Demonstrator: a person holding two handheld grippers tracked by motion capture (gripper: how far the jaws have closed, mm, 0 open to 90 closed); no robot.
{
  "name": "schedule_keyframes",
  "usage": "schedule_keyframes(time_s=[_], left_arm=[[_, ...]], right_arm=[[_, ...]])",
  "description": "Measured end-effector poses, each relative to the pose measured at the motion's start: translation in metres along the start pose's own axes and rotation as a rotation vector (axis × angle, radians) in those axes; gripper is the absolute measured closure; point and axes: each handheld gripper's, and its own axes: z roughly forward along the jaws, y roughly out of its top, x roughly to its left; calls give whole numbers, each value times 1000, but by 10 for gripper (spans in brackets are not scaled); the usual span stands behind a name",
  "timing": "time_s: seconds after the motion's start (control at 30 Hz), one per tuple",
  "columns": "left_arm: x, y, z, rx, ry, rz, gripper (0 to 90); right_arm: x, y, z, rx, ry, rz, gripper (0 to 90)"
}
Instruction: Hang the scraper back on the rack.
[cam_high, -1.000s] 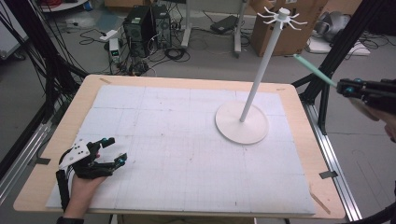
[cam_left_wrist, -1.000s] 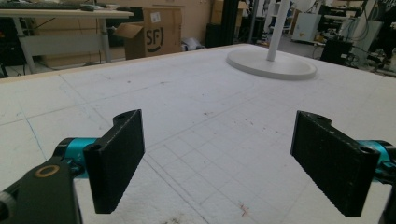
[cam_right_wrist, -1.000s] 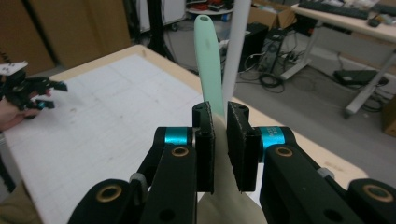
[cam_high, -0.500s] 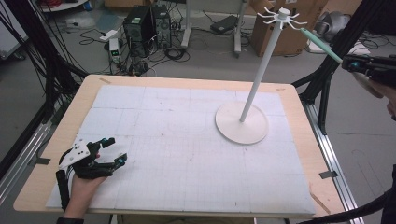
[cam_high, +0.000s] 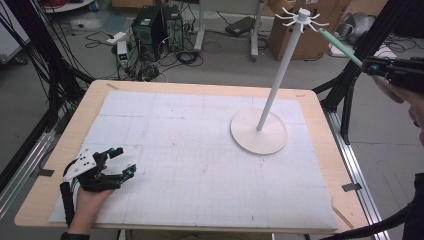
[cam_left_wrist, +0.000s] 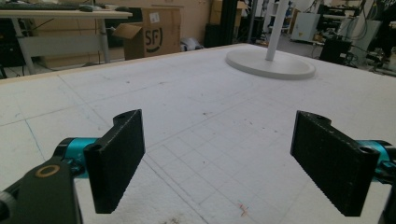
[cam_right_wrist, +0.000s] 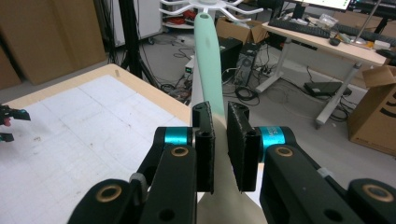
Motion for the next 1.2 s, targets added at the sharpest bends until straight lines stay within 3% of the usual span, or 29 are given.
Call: schedule_keyframes(time_s=[0.73, 1.2], left_arm=[[0, 0, 0, 0, -2, -2, 182], [0, 0, 0, 2, -3, -1, 182]], right_arm=[[-1, -11, 16, 24, 5, 14, 817], [1, -18, 38, 35, 23, 9, 788]])
